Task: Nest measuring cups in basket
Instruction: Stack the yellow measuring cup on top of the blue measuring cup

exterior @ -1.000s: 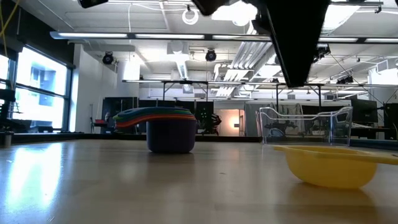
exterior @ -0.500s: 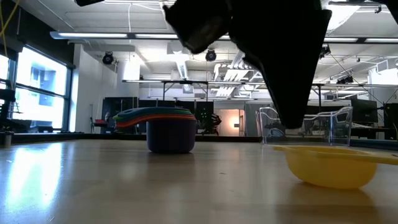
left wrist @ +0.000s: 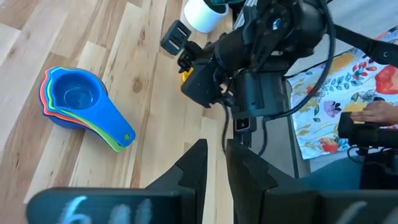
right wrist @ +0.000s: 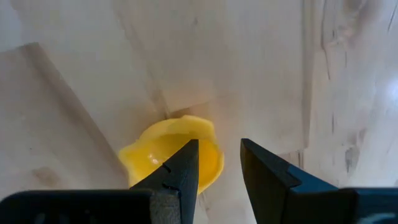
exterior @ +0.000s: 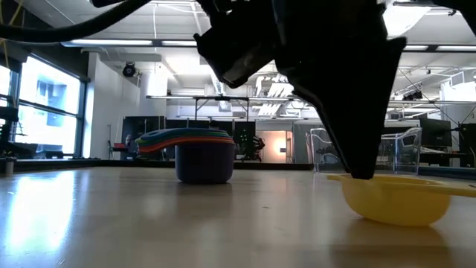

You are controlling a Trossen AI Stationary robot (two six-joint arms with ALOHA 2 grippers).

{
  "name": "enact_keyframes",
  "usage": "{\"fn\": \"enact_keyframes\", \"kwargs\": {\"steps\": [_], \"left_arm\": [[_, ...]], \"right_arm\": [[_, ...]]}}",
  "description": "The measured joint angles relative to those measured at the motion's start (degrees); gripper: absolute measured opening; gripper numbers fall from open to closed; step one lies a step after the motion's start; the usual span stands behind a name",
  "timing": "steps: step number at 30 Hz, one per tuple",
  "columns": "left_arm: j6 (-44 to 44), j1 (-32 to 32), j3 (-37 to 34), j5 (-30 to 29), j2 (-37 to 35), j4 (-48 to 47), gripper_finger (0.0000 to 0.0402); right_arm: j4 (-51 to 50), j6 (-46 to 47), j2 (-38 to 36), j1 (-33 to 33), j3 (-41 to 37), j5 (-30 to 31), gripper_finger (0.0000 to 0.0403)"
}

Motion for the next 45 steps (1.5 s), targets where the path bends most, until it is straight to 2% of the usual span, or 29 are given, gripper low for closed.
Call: {"fn": "enact_keyframes", "kwargs": {"steps": [10,18,24,32,45], "left_arm": [[0.5,0.0,0.0,0.0,0.0,0.0,0.0048],[0.6,0.0,0.0,0.0,0.0,-0.1,0.0048],[0.6,0.0,0.0,0.0,0.0,-0.2,0.0048],[5.0,0.0,0.0,0.0,0.0,-0.5,0.0048],[14.3,0.0,0.0,0.0,-0.4,-10.5,0.0048]], "right_arm": [[0.6,0.9,0.2,-0.2,-4.9,-3.0,0.0103],[0.7,3.5,0.0,-0.7,-4.6,-3.9,0.001],[0.5,7.3,-0.1,-1.0,-4.6,-6.7,0.0006],[1.5,16.5,-4.1,-1.1,-4.7,-5.5,0.0002],[7.6,34.7,-9.3,-4.1,-4.7,-4.2,0.0001]]}}
